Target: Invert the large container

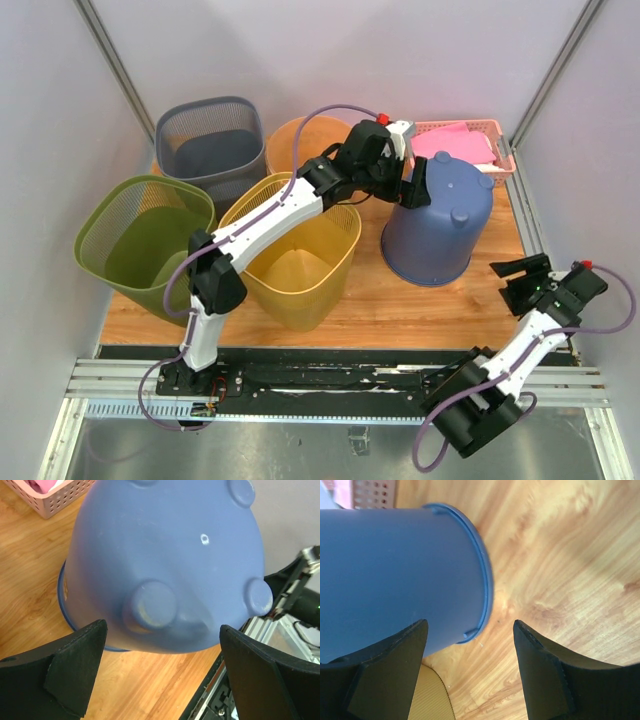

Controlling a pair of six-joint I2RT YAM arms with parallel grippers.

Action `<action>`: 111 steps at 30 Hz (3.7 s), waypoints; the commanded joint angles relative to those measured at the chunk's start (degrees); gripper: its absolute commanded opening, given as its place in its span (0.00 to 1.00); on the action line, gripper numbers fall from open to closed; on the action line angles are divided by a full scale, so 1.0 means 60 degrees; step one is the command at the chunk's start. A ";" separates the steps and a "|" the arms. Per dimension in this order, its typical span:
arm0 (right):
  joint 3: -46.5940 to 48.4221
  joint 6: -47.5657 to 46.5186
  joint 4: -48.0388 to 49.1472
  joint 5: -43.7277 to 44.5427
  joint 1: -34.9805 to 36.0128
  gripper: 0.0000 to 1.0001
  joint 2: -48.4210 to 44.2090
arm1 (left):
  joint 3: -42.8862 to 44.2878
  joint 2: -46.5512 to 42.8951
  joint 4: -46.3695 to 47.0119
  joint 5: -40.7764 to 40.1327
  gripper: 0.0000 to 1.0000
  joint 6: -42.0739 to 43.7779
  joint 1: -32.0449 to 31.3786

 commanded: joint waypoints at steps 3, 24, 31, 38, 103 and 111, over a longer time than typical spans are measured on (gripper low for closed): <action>0.2135 -0.0341 -0.1790 0.0540 0.0681 0.69 -0.0649 | -0.0270 -0.1610 0.0236 -0.0023 0.99 0.0807 -0.0043; 0.7338 -0.1014 0.0474 0.0624 0.7815 0.66 0.0208 | -0.3119 -0.5941 0.0449 -0.3480 0.99 0.1080 0.0374; 0.7952 -0.3362 -0.1510 0.3781 1.2248 0.66 0.2372 | -0.4501 -0.7414 0.0470 -0.4747 0.99 0.0734 0.0521; 0.7123 -0.3697 -0.1807 0.5248 1.2764 0.66 0.3399 | -0.5073 -0.8384 0.0402 -0.5075 0.99 0.0616 0.0534; 0.7041 -0.3462 -0.3053 0.5819 1.0239 0.83 -0.0203 | -0.4839 -0.5067 -0.1073 -0.2536 0.15 0.0207 -0.1942; 0.7647 -0.3676 -0.3357 0.6799 1.0242 0.84 -0.0845 | -0.3827 -0.5006 0.0602 -0.1577 0.00 -0.0521 -0.1942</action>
